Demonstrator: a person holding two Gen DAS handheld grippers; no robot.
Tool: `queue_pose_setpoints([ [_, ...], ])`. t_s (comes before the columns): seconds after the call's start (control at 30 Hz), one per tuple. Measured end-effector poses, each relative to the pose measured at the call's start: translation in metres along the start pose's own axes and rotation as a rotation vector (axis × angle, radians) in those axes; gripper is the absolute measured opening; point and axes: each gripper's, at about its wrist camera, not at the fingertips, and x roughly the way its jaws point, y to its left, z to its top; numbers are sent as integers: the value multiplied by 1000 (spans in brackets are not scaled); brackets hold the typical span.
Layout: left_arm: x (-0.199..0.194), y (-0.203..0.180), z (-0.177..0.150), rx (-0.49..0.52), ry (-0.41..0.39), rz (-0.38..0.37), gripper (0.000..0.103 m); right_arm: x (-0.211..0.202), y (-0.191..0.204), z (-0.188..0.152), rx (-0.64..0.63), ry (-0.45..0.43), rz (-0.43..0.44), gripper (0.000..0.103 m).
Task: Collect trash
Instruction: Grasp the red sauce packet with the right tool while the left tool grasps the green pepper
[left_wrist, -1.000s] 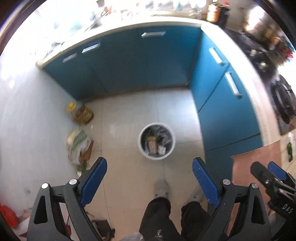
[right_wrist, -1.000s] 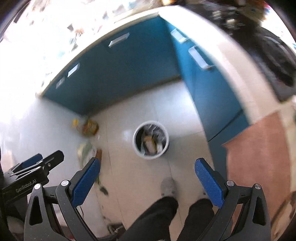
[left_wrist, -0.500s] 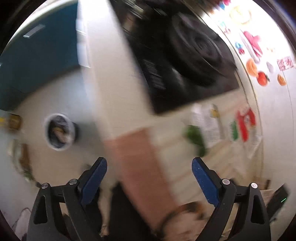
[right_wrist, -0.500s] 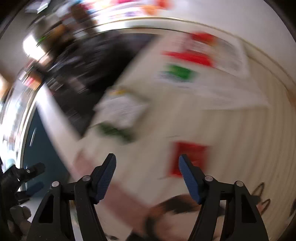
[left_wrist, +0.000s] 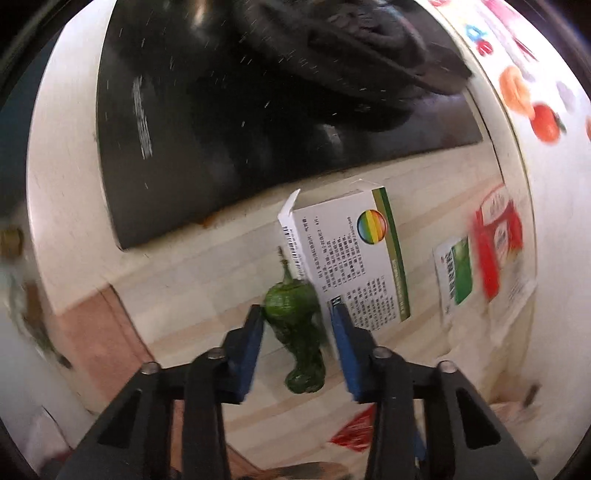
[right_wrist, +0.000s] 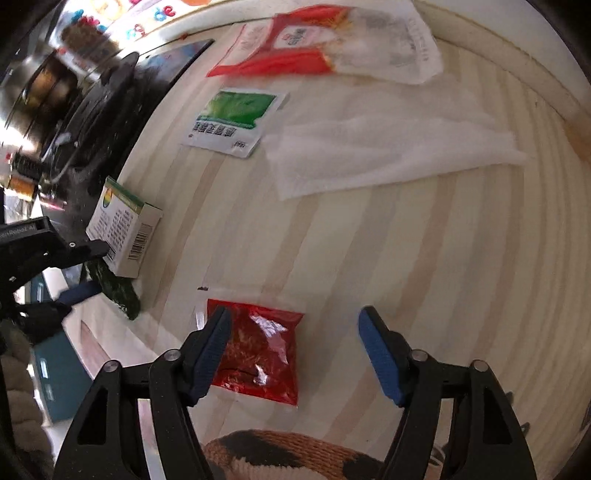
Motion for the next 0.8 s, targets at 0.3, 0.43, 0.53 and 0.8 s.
queue_pose_setpoints([
  [0.3,12,8,-15,71,44,30,27,3,40,-29,-225,-94,-136,50],
  [0.43,15,-10,-23,164,15,89,22,-2,38,-37,-226,-123,-150,18],
  [0.53,13,-14,-36,208,-3,109,19,-10,21,-39,-189,-122,-109,13],
  [0.8,-35,-1,-74,314,-121,140,18,-54,15,-31,-110,-189,-7,9],
])
